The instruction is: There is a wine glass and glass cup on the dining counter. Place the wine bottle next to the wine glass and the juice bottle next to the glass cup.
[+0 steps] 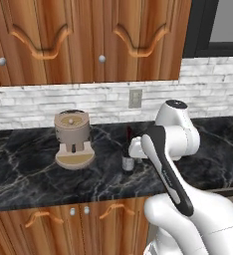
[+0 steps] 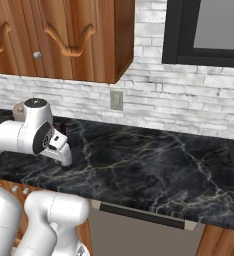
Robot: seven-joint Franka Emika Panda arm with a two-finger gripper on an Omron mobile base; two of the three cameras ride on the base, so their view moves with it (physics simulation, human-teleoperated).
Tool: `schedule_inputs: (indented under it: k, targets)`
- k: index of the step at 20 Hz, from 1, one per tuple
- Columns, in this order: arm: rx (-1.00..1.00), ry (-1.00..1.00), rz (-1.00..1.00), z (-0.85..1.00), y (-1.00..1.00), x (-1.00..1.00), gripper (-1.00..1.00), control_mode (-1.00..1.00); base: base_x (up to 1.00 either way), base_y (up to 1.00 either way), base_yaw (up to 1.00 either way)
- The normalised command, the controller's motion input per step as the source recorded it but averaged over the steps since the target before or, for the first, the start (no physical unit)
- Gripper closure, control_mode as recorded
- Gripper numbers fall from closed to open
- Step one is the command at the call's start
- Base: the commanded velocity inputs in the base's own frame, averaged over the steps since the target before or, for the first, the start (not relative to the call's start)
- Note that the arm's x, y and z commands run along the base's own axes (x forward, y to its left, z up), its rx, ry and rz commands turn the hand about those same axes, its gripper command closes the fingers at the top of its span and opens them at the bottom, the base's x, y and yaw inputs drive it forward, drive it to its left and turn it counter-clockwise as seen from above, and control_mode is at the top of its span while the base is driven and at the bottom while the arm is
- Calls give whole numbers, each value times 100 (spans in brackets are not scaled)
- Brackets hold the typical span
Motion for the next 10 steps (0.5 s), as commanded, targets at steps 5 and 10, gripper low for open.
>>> schedule_inputs:
  k: [5, 10]
  targets:
    - [0, 0, 0, 0, 0, 0, -100, 100, 0, -3, 0]
    - [0, 0, 0, 0, 0, 0, -100, 100, -1, -2, 1]
